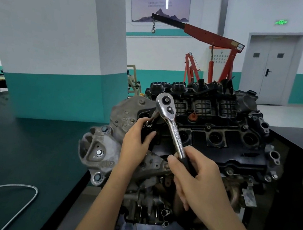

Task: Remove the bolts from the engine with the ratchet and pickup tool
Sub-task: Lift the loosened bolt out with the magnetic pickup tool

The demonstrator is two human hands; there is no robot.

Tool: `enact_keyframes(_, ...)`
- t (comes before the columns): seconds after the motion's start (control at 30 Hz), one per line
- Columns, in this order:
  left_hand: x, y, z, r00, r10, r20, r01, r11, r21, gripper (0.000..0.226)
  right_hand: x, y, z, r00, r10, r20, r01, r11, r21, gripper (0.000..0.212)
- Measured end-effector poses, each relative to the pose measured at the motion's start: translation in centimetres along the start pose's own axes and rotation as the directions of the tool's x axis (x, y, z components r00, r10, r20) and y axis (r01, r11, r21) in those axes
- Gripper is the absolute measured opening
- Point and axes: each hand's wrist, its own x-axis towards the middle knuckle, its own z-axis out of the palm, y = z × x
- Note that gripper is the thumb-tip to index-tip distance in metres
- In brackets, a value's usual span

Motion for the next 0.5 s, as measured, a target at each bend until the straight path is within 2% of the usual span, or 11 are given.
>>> enact_keyframes(0.1,0.1,0.9,-0.5,1.000,-0.016,0.005,0.016,0.997,-0.078,0.016,-0.7,-1.1,-0.4,1.000,0.008,0.025,-0.010,0.994,0.106,0.028)
enact_keyframes(0.23,0.2,2.5,-2.9,0.997,0.046,-0.061,-0.049,0.998,-0.047,0.010,-1.7,-1.6,-0.3,0.999,0.014,0.039,-0.021,0.984,0.178,0.035)
enact_keyframes(0.3,0.7,3.3,-5.3,0.987,0.133,-0.090,-0.130,0.991,0.038,0.011,-2.3,-1.8,-0.1,0.998,0.031,0.050,-0.044,0.959,0.279,0.037)
enact_keyframes(0.4,0.1,3.5,-9.9,0.976,0.215,-0.016,-0.209,0.960,0.187,0.010,-2.9,-2.3,0.8,0.987,0.092,0.134,-0.140,0.900,0.413,0.040)
enact_keyframes(0.5,-3.5,2.4,-15.1,0.970,0.232,0.073,-0.242,0.898,0.368,0.027,-3.7,-2.6,2.9,0.923,0.197,0.330,-0.351,0.781,0.516,0.040)
